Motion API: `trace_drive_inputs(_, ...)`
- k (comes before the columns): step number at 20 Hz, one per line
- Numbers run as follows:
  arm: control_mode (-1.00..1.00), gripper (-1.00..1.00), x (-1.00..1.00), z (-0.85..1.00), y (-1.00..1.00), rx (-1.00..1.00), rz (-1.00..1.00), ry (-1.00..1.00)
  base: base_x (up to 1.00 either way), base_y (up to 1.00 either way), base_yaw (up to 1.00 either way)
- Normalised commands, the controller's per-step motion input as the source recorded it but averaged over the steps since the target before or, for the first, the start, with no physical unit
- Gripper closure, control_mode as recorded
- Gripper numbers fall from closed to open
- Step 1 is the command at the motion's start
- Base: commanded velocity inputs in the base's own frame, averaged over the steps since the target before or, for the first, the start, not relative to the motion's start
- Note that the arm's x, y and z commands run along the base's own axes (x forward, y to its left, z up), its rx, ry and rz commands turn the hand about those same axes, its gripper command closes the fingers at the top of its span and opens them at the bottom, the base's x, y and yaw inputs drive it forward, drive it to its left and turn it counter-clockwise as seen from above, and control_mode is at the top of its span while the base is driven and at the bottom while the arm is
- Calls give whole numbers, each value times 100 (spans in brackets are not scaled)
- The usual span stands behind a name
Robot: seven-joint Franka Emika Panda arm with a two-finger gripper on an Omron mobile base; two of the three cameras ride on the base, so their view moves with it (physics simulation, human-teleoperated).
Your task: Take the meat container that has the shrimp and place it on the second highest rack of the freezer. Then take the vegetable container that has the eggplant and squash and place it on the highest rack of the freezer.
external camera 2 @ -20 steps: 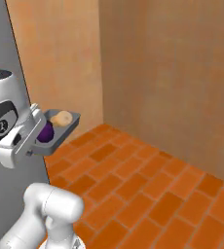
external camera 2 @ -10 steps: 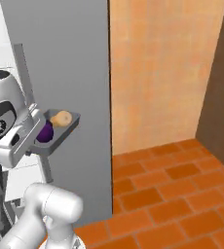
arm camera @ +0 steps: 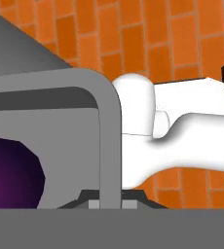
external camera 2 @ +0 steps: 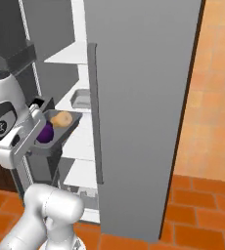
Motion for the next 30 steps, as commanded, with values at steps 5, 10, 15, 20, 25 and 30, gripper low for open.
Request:
trace_drive_inputs(5,100,100,0,0,0,0,0,0,22,-23,63)
trace_drive_inputs(10,100,100,0,0,0,0,0,0,28,-48,18)
trace_drive_inputs(15,100,100,0,0,0,0,0,0,33,-51,0)
trace_drive_inputs(20,100,100,0,0,0,0,0,0,55,-4,0)
trace_drive_inputs(25,100,100,0,0,0,0,0,0,66,0,0)
trace_drive_inputs(30,100,100,0,0,0,0,0,0,19,21,0)
